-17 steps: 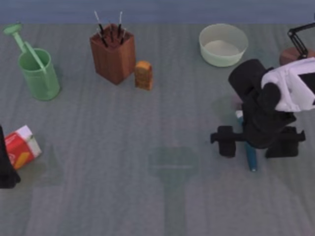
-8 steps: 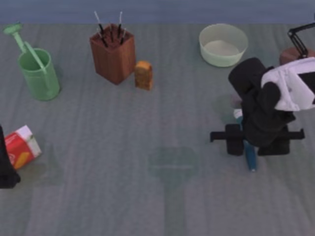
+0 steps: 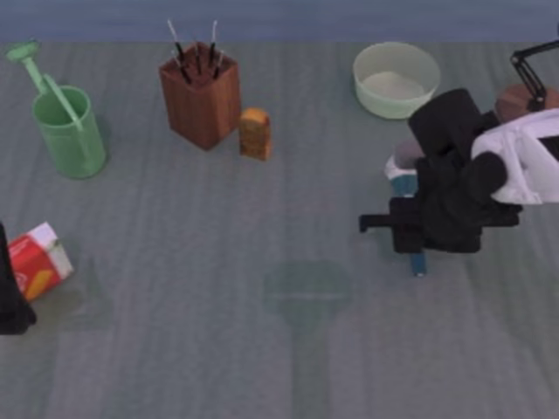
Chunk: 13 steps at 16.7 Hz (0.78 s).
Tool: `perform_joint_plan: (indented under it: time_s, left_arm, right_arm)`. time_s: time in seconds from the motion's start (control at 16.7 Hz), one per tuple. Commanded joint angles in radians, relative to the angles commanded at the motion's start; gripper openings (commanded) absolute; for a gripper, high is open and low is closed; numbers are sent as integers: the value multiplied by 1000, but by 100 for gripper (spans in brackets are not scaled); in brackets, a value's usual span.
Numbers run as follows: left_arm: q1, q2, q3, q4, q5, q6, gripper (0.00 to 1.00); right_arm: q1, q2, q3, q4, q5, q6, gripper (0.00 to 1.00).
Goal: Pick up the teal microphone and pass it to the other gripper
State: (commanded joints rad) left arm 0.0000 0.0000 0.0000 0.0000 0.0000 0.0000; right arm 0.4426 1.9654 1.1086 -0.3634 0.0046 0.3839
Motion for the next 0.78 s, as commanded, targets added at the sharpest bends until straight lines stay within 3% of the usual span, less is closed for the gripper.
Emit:
perform_joint_plan:
  time_s: [0.78]
  left_arm:
    - [0,0,0,0,0,0,100]
  right_arm:
    - [-5,-262,-306,1087,-289,-307,0]
